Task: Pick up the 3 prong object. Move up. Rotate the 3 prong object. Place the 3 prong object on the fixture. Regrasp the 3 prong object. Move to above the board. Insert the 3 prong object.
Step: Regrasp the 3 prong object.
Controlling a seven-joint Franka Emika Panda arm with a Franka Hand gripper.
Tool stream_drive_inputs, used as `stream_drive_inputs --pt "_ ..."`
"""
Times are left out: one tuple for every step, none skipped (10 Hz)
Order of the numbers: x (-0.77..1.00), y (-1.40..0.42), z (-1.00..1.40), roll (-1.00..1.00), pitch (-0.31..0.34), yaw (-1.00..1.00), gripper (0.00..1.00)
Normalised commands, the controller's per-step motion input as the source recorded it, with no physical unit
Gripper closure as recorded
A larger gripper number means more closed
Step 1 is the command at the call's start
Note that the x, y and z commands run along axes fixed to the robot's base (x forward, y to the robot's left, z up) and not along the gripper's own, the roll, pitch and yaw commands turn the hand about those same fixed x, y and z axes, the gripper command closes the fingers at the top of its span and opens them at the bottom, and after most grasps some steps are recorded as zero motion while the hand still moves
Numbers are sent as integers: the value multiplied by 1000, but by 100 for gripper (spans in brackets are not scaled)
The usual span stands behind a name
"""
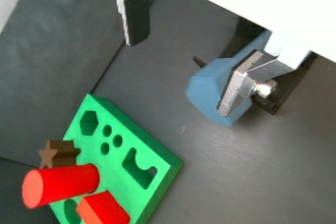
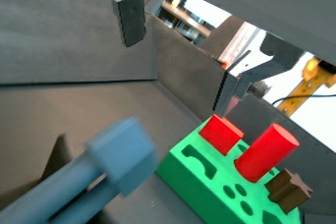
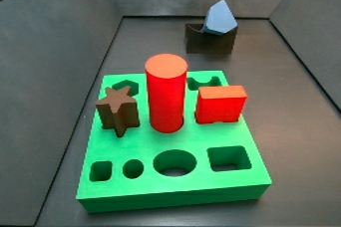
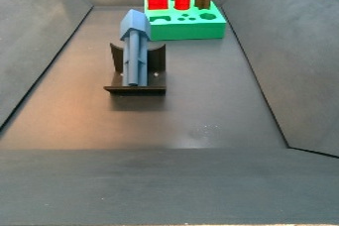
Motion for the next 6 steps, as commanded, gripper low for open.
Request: stream_drive_inputs --pt "-48 -555 439 1000 16 21 0" --pt "-36 -417 273 1000 16 22 0" --pt "-10 -148 30 1000 14 22 0" --pt "-7 -11 7 1000 14 23 0" --pt "-11 5 4 1000 11 23 0" --pt "-7 -8 3 1000 9 24 0"
